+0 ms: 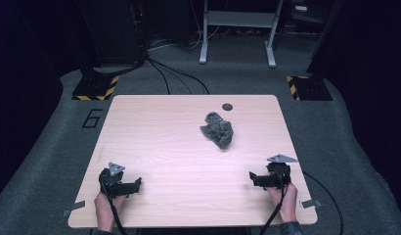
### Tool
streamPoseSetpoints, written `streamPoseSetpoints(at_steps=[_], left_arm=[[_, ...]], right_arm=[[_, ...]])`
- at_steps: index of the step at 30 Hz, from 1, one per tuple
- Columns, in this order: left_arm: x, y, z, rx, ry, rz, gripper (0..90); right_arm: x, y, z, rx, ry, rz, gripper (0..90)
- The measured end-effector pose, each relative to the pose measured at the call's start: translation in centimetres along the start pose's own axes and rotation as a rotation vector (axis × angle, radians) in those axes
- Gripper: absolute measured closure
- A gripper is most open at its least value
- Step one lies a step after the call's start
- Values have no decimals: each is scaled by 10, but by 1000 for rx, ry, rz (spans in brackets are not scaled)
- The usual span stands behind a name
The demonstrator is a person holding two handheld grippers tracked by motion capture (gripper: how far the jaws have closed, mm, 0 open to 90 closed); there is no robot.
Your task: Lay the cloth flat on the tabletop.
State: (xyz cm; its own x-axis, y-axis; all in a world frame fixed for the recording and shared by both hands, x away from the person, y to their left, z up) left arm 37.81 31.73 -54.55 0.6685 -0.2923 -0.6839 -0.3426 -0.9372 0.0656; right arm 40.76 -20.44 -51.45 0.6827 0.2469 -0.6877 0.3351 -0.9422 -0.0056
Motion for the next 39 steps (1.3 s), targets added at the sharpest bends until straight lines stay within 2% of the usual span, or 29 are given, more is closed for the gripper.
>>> streamPoseSetpoints(at_steps=[4, 7, 8, 11, 13, 14, 16, 17, 18, 19, 21, 23, 26, 27, 28, 30, 32, 33, 35, 38, 39], left_arm=[[0, 0, 0, 0, 0, 1, 20], [0, 0, 0, 1, 1, 0, 21], [0, 0, 0, 1, 0, 0, 20], [0, 0, 0, 1, 0, 0, 20], [0, 0, 0, 0, 0, 0, 20], [0, 0, 0, 1, 0, 0, 20], [0, 0, 0, 1, 0, -1, 20], [0, 0, 0, 1, 0, -1, 20], [0, 0, 0, 0, 0, -1, 20], [0, 0, 0, 0, 0, 0, 20], [0, 0, 0, 0, 0, 0, 21], [0, 0, 0, 1, 1, 0, 21], [0, 0, 0, 0, 1, 1, 22], [0, 0, 0, 0, 1, 1, 22], [0, 0, 0, 0, 1, 1, 22], [0, 0, 0, 1, 1, 1, 23], [0, 0, 0, 0, 1, 2, 22], [0, 0, 0, 0, 1, 1, 22], [0, 0, 0, 0, 0, 2, 22], [0, 0, 0, 0, 1, 0, 23], [0, 0, 0, 0, 1, 0, 23]], right_arm=[[13, -17, -30, -56, 1, -26, 19], [24, -28, -51, -74, -5, -47, 24], [27, -32, -58, -70, -7, -47, 26], [37, -39, -77, -111, 3, -47, 38], [42, -42, -89, -110, 1, -55, 46], [45, -45, -95, -90, -10, -47, 51], [53, -46, -105, -115, -3, -46, 74], [63, -47, -113, -106, -21, -49, 90], [63, -47, -113, -106, -21, -49, 90], [73, -47, -120, -106, -29, -43, 110], [77, -47, -123, -106, -31, -44, 128], [87, -47, -129, -88, -30, -42, 147], [100, -48, -136, -74, -27, -14, 194], [108, -49, -139, -73, -38, -6, 234], [108, -49, -139, -73, -38, -6, 234], [115, -52, -140, -82, -45, -5, 327], [123, -55, -139, -96, -60, 12, 509], [127, -56, -138, -89, -70, 6, 630], [130, -57, -134, -57, -77, -8, 770], [124, -62, -128, -77, -39, -19, 819], [119, -63, -128, -74, -27, -48, 826]])
Point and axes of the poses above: each handheld gripper's, and its own axes: x roughly forward along the jaws, z roughly out of its underside, y roughly to its right, the point moved 2 cm from there along x, roughly forward along the jaws, and after that the axes turned 6 degrees about z, right-handed, at the moved point
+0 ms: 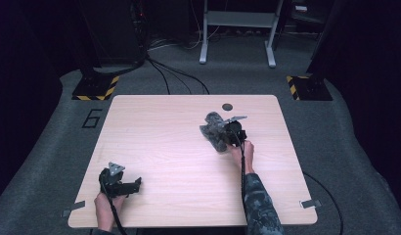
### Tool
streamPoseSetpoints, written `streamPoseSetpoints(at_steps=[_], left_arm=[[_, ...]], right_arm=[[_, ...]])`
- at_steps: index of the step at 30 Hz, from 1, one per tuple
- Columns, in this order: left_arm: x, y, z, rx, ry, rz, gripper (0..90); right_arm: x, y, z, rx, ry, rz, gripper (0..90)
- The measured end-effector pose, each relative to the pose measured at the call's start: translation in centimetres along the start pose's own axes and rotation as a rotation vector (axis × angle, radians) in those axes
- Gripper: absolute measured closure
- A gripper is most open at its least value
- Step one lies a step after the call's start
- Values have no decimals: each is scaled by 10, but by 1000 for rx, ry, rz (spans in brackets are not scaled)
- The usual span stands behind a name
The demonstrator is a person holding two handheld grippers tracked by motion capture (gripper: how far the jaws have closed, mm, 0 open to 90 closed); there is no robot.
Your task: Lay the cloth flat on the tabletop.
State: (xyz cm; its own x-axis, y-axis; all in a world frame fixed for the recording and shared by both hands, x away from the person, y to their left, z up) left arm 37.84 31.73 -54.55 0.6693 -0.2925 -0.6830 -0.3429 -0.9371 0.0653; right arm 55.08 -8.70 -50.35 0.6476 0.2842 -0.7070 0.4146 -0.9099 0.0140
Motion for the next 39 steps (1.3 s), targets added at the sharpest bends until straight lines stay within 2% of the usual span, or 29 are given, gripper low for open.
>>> streamPoseSetpoints(at_steps=[2, 3, 5, 8, 9, 10, 11, 13, 15, 17, 20, 21, 22, 23, 24, 25, 26, 27, 29, 31, 32, 33, 35, 37, 38, 39], left_arm=[[0, 0, 0, -8, 0, -2, 23], [1, 0, -1, -9, 2, -4, 23], [0, 0, 0, -9, 2, -6, 23], [-1, -1, 0, -3, -9, -5, 23], [0, 0, 0, -10, -4, -5, 23], [0, 0, 0, -10, 2, -8, 23], [0, 0, 0, -10, -4, -5, 23], [0, 0, 0, -14, 2, -8, 23], [0, -1, 1, -25, 9, -18, 23], [0, -2, 0, -25, 3, -20, 23], [-1, -3, 0, -17, 1, -20, 23], [-1, -3, 0, -18, 0, -19, 23], [0, -3, 0, -22, 6, -19, 22], [1, -3, -1, -16, -2, -10, 20], [1, -4, -3, -17, -19, -11, 18], [1, -4, -3, -29, -16, -29, 16], [-1, -3, -5, -41, -44, -46, 17], [-3, -1, -7, -37, -29, -52, 23], [-8, 4, -15, -40, 21, -25, 21], [-10, 14, -31, -15, 39, 8, 22], [-9, 20, -41, -1, 44, 27, 24], [-6, 26, -51, 30, 31, 48, 24], [2, 41, -69, 95, 38, 56, 56], [14, 54, -81, 136, 26, 91, 74], [20, 62, -87, 160, -2, 121, 90], [25, 67, -89, 164, 11, 130, 102]], right_arm=[[-10, -1, -1, 26, 33, -28, 831], [-20, -4, -3, 23, 51, -63, 831], [-36, -14, -4, 8, 83, -84, 832], [-58, -32, -1, -20, 120, -156, 832], [-70, -46, 4, -54, 141, -202, 831], [-70, -46, 4, -54, 141, -202, 831], [-75, -52, 6, -78, 146, -220, 831], [-84, -61, 13, -99, 176, -272, 831], [-90, -67, 20, -90, 187, -342, 830], [-95, -74, 29, -109, 168, -361, 823], [-98, -74, 46, -122, 131, -348, 758], [-98, -71, 53, -119, 107, -334, 657], [-98, -67, 59, -101, 77, -321, 626], [-99, -63, 65, -89, 57, -316, 545], [-101, -58, 70, -86, 30, -286, 442], [-105, -53, 73, -77, 37, -265, 441], [-111, -48, 76, -67, 54, -257, 381], [-117, -41, 78, -47, 68, -235, 333], [-123, -36, 78, -16, 83, -225, 310], [-125, -35, 73, 1, 100, -225, 264], [-127, -37, 71, 4, 109, -231, 272], [-127, -40, 66, 2, 124, -235, 272], [-126, -49, 57, -10, 134, -221, 288], [-123, -58, 49, -30, 127, -202, 301], [-121, -61, 46, -34, 128, -193, 308], [-118, -64, 44, -35, 121, -191, 309]])
Point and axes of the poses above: each handheld gripper's, and its own axes: x roughly forward along the jaws, z roughly out of its underside, y roughly to its right, the point moved 2 cm from there along x, roughly forward along the jaws, and after that the axes turned 6 degrees about z, right-handed, at the moved point
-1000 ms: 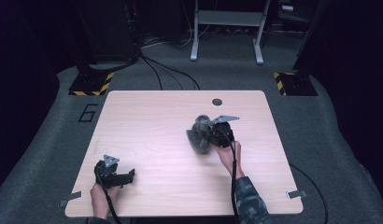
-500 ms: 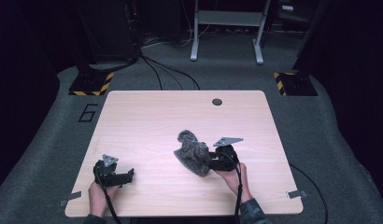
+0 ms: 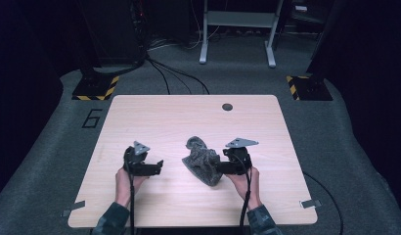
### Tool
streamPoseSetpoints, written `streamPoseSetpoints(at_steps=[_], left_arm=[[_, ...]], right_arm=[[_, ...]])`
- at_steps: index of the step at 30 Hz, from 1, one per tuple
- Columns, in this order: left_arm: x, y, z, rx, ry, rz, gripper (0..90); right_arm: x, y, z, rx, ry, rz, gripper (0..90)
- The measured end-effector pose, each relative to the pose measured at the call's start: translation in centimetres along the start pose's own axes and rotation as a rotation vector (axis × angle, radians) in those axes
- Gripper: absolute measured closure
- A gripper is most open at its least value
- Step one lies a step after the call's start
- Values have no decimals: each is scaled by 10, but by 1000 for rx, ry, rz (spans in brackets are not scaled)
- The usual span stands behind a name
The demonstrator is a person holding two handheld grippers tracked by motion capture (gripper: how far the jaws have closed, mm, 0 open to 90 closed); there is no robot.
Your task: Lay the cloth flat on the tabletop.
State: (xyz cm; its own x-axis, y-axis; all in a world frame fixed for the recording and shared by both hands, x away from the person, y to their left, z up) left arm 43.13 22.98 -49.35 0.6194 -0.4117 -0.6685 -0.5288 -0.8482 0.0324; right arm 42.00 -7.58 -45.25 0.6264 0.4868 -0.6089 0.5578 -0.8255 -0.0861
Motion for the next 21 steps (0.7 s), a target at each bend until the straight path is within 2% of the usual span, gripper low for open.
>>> streamPoseSetpoints(at_steps=[3, 5, 7, 10, 12, 13, 14, 17, 18, 19, 21], left_arm=[[23, 12, -8, 38, -33, 67, 139], [33, 17, -12, 36, -41, 108, 151], [44, 24, -16, 50, -34, 138, 187], [61, 34, -21, 101, -66, 166, 251], [70, 39, -21, 105, -88, 173, 254], [75, 40, -20, 94, -95, 192, 255], [77, 41, -20, 90, -96, 195, 260], [81, 45, -21, 126, -94, 170, 315], [82, 47, -20, 131, -89, 181, 345], [81, 48, -21, 139, -86, 189, 391], [80, 52, -21, 168, -76, 182, 507]], right_arm=[[8, 0, 1, 2, -23, 25, 310], [13, 2, 4, 17, -39, 27, 318], [19, 4, 5, 12, -46, 31, 329], [24, 7, 5, -3, -66, 64, 385], [27, 10, 5, 14, -66, 49, 462], [27, 12, 6, 11, -69, 47, 483], [28, 13, 7, 14, -70, 50, 502], [28, 15, 7, 20, -73, 48, 549], [28, 14, 7, 11, -73, 50, 569], [29, 14, 7, -2, -74, 44, 583], [31, 13, 9, 7, -81, 45, 614]])
Point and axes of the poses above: each handheld gripper's, and its own axes: x roughly forward along the jaws, z roughly out of its underside, y roughly to its right, the point moved 2 cm from there along x, roughly forward along the jaws, and after that the axes turned 6 degrees about z, right-handed, at the moved point
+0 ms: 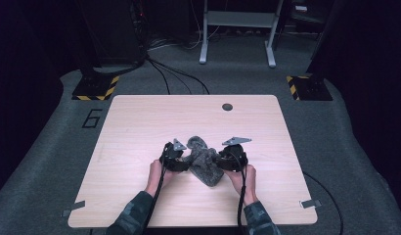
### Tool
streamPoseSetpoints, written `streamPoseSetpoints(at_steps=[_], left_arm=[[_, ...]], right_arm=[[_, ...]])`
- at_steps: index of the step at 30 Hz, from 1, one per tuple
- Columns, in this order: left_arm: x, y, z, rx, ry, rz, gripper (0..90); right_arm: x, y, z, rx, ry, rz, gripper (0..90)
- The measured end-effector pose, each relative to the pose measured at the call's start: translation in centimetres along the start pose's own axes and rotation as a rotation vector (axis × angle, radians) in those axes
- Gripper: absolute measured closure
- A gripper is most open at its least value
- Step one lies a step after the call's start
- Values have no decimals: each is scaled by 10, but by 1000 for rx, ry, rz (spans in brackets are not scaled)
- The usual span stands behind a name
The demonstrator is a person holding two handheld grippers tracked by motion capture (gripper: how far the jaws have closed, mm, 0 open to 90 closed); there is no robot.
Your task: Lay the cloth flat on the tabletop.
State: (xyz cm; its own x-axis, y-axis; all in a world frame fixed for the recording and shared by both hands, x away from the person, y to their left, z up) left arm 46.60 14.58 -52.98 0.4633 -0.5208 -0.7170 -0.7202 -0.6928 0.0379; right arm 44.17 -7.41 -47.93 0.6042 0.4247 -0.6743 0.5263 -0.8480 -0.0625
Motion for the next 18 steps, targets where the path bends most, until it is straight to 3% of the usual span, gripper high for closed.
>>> streamPoseSetpoints(at_steps=[2, 4, 6, 8, 12, 16, 18], left_arm=[[0, 3, 1, 13, 8, 11, 636], [1, 6, 3, -7, 36, 34, 772], [0, 8, 3, 1, 37, 24, 854], [-2, 9, 6, -10, 36, 23, 873], [-14, 11, 20, -41, 51, 29, 875], [-32, 21, 41, -67, 65, 30, 875], [-42, 27, 51, -72, 65, 33, 874]], right_arm=[[2, -1, 1, 4, -7, -4, 646], [3, -2, 3, 0, -4, -2, 684], [5, -3, 4, -9, -1, -1, 728], [5, -4, 5, -22, -5, 11, 776], [3, -3, 8, -28, -12, 22, 787], [7, 0, 16, -54, -36, 52, 791], [8, 2, 21, -41, -55, 61, 791]])
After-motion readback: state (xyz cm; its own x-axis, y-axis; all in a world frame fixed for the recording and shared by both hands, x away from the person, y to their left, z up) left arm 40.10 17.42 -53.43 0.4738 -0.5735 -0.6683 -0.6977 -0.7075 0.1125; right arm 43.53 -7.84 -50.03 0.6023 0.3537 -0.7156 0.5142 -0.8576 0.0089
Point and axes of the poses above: each handheld gripper's, and its own axes: x roughly forward along the jaws, z roughly out of its underside, y roughly to its right, the point moved 2 cm from there along x, roughly forward along the jaws, and after that the axes turned 6 degrees about z, right-handed, at the moved point
